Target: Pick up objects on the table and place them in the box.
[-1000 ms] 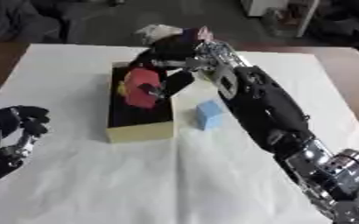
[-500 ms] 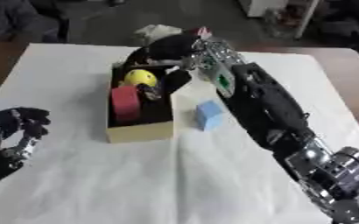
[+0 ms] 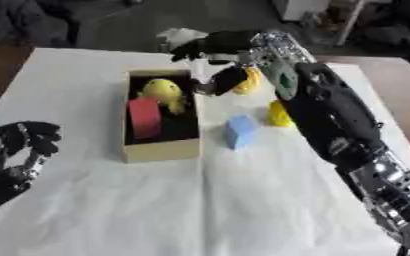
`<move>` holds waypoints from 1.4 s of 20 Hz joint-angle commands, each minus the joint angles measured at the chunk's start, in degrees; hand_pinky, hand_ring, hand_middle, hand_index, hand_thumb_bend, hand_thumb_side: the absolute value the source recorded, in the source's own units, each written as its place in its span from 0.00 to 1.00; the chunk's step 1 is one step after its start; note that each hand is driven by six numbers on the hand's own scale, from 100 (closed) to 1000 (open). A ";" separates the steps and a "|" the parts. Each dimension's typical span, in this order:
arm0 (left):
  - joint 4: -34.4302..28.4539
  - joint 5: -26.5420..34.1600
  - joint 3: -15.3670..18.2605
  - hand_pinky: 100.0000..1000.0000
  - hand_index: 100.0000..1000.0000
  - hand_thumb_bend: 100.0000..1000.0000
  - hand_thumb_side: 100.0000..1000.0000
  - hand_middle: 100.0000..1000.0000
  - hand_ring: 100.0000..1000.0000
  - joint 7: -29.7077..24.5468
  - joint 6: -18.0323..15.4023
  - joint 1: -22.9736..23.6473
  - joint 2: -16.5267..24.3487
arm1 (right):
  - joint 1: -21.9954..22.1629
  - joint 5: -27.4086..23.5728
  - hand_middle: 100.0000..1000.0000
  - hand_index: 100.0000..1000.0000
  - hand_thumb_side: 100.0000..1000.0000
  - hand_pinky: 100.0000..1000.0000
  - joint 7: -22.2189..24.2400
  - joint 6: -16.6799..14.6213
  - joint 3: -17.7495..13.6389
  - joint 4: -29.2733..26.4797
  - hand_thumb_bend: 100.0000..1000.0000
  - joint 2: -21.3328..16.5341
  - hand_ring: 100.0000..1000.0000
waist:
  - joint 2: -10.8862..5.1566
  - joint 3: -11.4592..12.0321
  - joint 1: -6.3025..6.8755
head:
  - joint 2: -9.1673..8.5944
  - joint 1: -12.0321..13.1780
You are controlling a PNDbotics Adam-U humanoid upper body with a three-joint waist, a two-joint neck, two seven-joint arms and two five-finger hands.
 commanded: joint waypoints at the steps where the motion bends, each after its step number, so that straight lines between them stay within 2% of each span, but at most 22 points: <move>1: -1.06 -0.02 0.22 0.76 0.75 0.00 0.61 0.58 0.57 -0.09 -0.32 -1.00 0.10 | -1.57 1.38 0.89 1.00 0.61 0.83 -1.97 2.07 -4.80 3.82 0.00 -4.34 0.81 | -0.10 0.88 0.29 | 0.27 -1.07; 3: -1.58 0.02 0.07 0.76 0.75 0.00 0.61 0.58 0.57 -0.30 -0.40 -1.23 0.03 | -2.28 1.85 0.89 1.00 0.57 0.83 -3.94 4.03 -8.00 7.02 0.00 -5.57 0.80 | 0.45 1.94 0.28 | 0.27 -2.10; 7: -2.10 -0.05 -0.06 0.76 0.75 0.00 0.61 0.58 0.57 -0.57 -0.30 -1.36 -0.02 | -3.07 3.62 0.89 1.00 0.59 0.83 -7.57 7.67 -13.91 12.13 0.00 -6.21 0.80 | 1.09 3.03 0.07 | 0.27 -3.15; 12: -2.36 -0.17 -0.32 0.76 0.75 0.00 0.61 0.59 0.57 -0.88 -0.35 -2.04 -0.04 | -1.81 7.89 0.89 1.00 0.59 0.83 -12.00 12.09 -20.93 13.13 0.00 -5.27 0.83 | 1.56 3.81 -0.01 | -0.30 -3.92; 14: -2.51 -0.19 -0.35 0.76 0.75 0.00 0.61 0.59 0.57 -0.93 -0.36 -2.15 -0.07 | -1.39 9.65 0.89 1.00 0.59 0.82 -13.76 13.85 -22.53 13.14 0.00 -4.92 0.83 | 1.77 4.20 0.06 | -0.67 -4.35; 18: -2.92 -0.15 -0.48 0.76 0.75 0.00 0.60 0.59 0.57 -1.10 -0.41 -2.47 -0.18 | -1.04 13.09 0.89 1.00 0.59 0.82 -17.21 17.30 -23.79 13.33 0.00 -4.26 0.83 | 2.23 5.29 0.18 | -1.48 -5.59; 23: -3.60 -0.03 -0.62 0.76 0.75 0.00 0.60 0.59 0.57 -1.32 -0.50 -2.84 -0.32 | -0.56 16.95 0.90 1.00 0.62 0.82 -21.22 21.32 -23.43 14.99 0.00 -2.72 0.84 | 2.78 6.66 0.28 | -2.19 -6.90; 28: -4.24 -0.03 -0.63 0.76 0.75 0.00 0.60 0.58 0.57 -1.46 -0.46 -2.97 -0.29 | 0.23 21.13 0.92 1.00 0.57 0.84 -25.65 25.75 -22.67 17.80 0.00 -2.20 0.90 | 3.26 7.57 0.38 | -2.53 -7.73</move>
